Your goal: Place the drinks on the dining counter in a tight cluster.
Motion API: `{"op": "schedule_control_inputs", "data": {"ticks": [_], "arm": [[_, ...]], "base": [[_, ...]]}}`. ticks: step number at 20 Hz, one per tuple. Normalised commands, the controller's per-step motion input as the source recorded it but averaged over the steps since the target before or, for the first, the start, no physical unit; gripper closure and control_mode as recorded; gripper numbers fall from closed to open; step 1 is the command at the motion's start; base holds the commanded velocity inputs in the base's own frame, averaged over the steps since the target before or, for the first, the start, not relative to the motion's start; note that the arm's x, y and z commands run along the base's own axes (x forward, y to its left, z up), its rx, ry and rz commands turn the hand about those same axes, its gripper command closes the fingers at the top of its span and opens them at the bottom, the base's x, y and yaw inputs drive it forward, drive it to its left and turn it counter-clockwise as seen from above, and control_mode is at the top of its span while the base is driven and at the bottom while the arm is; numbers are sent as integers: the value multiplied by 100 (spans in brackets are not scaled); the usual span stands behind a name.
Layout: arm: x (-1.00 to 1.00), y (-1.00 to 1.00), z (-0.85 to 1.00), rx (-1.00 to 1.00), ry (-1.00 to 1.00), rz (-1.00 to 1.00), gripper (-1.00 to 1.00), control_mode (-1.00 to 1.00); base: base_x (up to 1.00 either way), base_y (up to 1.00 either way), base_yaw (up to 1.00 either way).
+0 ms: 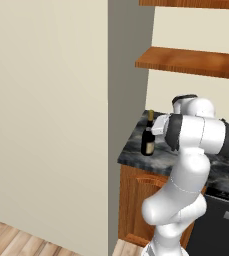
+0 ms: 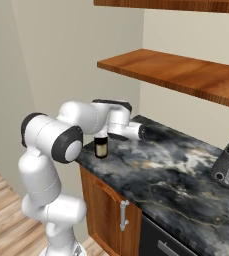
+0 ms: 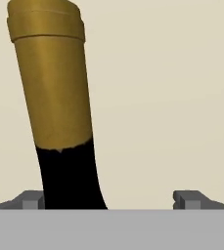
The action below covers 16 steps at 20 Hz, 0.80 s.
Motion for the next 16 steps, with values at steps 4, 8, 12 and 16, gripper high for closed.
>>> {"op": "schedule_control_inputs", "data": {"ticks": [4, 8, 12, 16], "arm": [[0, 0, 0, 0, 0, 0, -100, -100], [0, 0, 0, 0, 0, 0, 100, -100], [0, 0, 0, 0, 0, 0, 100, -100], [-2, 0, 0, 0, -1, 0, 100, -100]], "base": [[0, 0, 0], [0, 0, 0], [0, 0, 0], [0, 0, 0]]}}
